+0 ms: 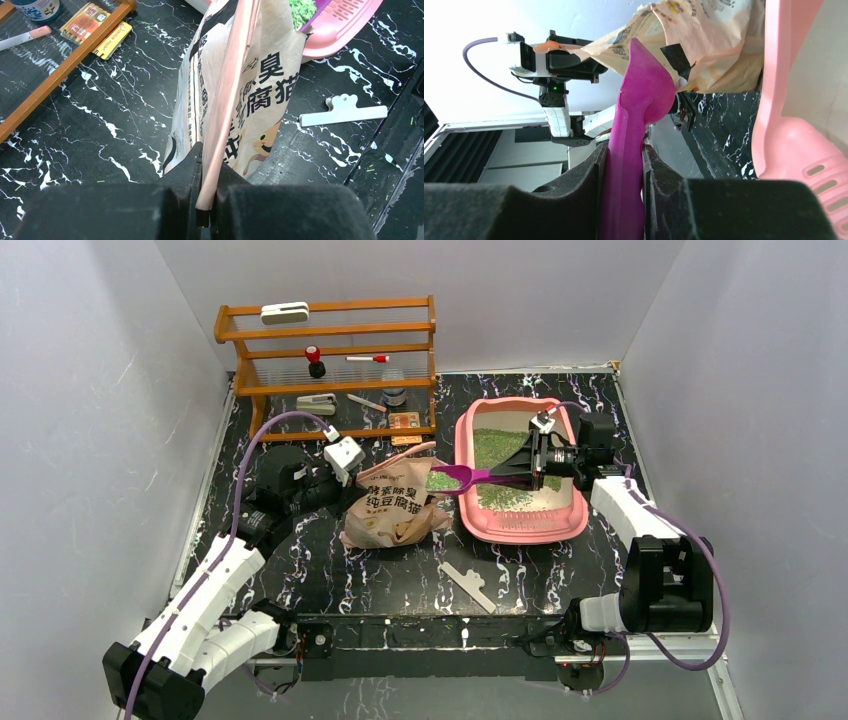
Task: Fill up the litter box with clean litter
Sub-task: 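Scoop the cat litter from the cat litter bag.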
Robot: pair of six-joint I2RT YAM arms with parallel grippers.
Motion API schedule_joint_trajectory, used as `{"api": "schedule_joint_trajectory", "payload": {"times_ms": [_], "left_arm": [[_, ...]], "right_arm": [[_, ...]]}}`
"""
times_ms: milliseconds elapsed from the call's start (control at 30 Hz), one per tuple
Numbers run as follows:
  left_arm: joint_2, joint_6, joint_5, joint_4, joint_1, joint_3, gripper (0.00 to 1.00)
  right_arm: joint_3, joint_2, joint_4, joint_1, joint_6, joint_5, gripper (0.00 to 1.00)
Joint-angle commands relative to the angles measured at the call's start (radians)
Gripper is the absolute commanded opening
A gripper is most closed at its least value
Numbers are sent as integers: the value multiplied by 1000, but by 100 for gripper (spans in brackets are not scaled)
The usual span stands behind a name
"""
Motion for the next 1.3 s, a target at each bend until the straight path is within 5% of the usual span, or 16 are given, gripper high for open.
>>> {"api": "schedule_joint_trajectory", "payload": {"times_ms": [0, 100, 200, 333, 600, 767, 1267], "left_arm": [[-41, -20, 34, 122, -2, 17, 0], [-44, -22, 33, 124, -2, 21, 0], [-43, -27, 33, 135, -2, 15, 0], [-36, -33, 38, 135, -2, 22, 0], [-30, -33, 34, 88, -2, 47, 0], [-8, -30, 69, 112, -2, 57, 0], [-20, -38, 80, 135, -2, 44, 0]], "right_arm": [[1, -32, 32, 7, -11, -67, 0], [25, -28, -31, -5, -59, -40, 0], [-3, -21, 154, 56, 92, -17, 0], [18, -31, 70, 30, 37, 0, 0], [-29, -76, 197, 27, 172, 35, 0], [-17, -76, 42, -23, 33, 4, 0], [-5, -83, -34, -154, -58, -117, 0]]}}
